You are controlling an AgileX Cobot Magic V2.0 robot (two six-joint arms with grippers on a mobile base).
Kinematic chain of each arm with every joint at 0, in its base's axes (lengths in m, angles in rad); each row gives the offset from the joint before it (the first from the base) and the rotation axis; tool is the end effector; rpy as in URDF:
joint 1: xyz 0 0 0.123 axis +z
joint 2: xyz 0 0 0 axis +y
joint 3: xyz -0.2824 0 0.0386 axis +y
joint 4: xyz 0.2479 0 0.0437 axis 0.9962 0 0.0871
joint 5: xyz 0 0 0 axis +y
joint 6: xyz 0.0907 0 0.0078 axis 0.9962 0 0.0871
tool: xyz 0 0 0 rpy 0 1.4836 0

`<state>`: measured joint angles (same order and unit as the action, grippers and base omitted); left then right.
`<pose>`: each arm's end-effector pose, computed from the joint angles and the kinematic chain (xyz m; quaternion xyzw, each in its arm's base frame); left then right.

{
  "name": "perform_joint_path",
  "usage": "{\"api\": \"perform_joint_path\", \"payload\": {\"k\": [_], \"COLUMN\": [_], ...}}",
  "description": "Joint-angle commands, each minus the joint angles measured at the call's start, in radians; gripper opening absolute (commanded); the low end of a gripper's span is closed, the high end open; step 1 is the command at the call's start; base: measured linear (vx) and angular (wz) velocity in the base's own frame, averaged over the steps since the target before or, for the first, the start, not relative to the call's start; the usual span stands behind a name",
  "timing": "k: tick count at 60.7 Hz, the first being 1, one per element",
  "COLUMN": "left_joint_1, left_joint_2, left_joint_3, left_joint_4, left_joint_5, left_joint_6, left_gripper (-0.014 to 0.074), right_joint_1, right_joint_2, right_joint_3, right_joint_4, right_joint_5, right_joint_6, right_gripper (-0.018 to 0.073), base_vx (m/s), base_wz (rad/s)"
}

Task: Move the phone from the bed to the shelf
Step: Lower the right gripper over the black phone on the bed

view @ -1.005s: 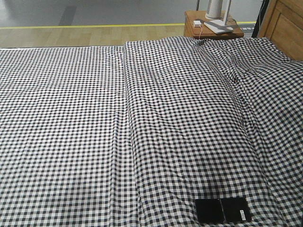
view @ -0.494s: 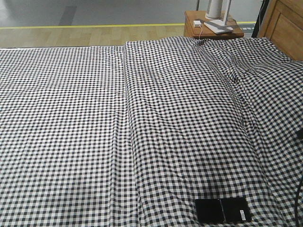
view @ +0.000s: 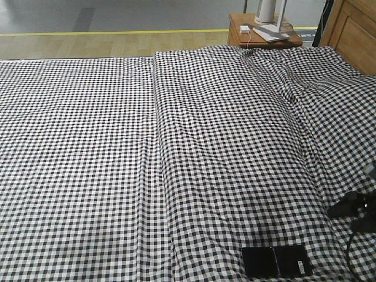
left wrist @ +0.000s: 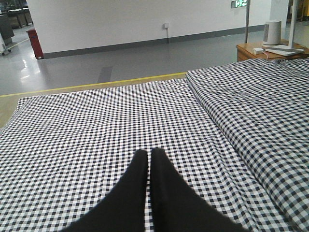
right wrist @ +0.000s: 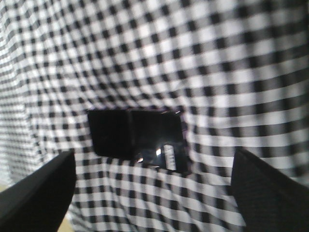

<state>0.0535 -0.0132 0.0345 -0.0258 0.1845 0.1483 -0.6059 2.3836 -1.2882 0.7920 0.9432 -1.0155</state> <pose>0.0562 0.0026 0.1854 0.0275 0.7472 0.0567 0.6616 0.3329 -0.1667 0.0159 0.0913 0.9443 0.3082 0.0709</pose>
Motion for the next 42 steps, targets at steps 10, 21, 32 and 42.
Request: {"api": "perform_joint_path", "payload": {"k": [10, 21, 32, 42], "left_joint_1": [-0.006, -0.006, -0.006, -0.006], "left_joint_2": [-0.014, -0.014, -0.014, -0.014], "left_joint_3": [-0.022, -0.022, -0.022, -0.022], "left_joint_4": [-0.009, -0.009, -0.009, -0.009], "left_joint_5": [-0.073, -0.073, -0.073, -0.073], "left_joint_6": [-0.006, -0.006, -0.006, -0.006], "left_gripper": [0.0001, 0.0001, 0.0001, 0.0001], "right_joint_1": [-0.004, -0.004, -0.004, -0.004], "right_joint_2": [0.083, 0.17, 0.244, 0.287], "right_joint_3": [-0.023, -0.05, -0.097, -0.118], "right_joint_4": [0.094, 0.129, 0.168, 0.169], "right_joint_5": [0.109, 0.148, 0.202, 0.23], "right_joint_6": [-0.1, -0.145, -0.151, -0.16], "right_gripper": [0.0607, 0.0599, 0.0594, 0.0595], "base_vx": [0.0, 0.0, 0.0, 0.0], "base_wz": [0.0, 0.0, 0.0, 0.0]}}
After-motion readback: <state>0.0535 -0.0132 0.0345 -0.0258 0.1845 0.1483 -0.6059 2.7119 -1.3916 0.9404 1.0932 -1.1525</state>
